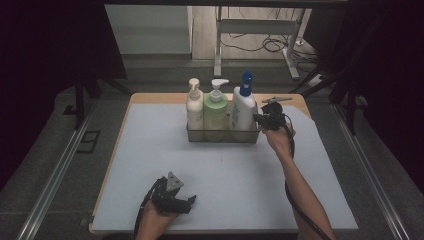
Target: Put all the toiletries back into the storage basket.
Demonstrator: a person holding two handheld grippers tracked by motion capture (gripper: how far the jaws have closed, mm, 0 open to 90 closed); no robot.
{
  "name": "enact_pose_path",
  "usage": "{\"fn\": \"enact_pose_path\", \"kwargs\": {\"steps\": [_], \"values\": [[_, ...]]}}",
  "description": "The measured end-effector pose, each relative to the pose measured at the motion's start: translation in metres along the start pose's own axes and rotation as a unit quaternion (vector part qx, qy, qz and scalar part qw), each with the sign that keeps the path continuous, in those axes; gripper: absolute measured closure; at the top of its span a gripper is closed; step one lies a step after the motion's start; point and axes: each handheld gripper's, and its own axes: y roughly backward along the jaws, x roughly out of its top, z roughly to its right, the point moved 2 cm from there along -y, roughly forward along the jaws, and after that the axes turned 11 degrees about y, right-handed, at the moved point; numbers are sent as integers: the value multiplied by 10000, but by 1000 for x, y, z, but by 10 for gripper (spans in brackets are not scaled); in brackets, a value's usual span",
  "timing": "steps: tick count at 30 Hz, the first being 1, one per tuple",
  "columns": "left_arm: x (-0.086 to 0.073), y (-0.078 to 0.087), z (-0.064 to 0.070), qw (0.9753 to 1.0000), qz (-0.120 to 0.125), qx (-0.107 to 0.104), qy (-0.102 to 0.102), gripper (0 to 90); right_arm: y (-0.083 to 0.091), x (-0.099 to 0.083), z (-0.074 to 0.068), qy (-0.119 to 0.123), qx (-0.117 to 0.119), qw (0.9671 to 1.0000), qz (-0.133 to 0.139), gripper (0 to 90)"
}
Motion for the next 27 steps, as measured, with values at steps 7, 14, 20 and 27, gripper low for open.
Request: {"fn": "enact_pose_path", "kwargs": {"steps": [7,14,20,27], "values": [[0,0,0,10000,0,1,1,105,-16,-1,3,-90,73,9998,-169,896],[0,0,0,10000,-3,1,0,105,-26,-5,-2,4,144,9994,-323,896],[0,0,0,10000,-4,2,0,105,-28,-5,-4,-10,201,9991,-367,897],[0,0,0,10000,-5,2,1,105,-30,-3,-12,35,272,9989,-391,896]]}}
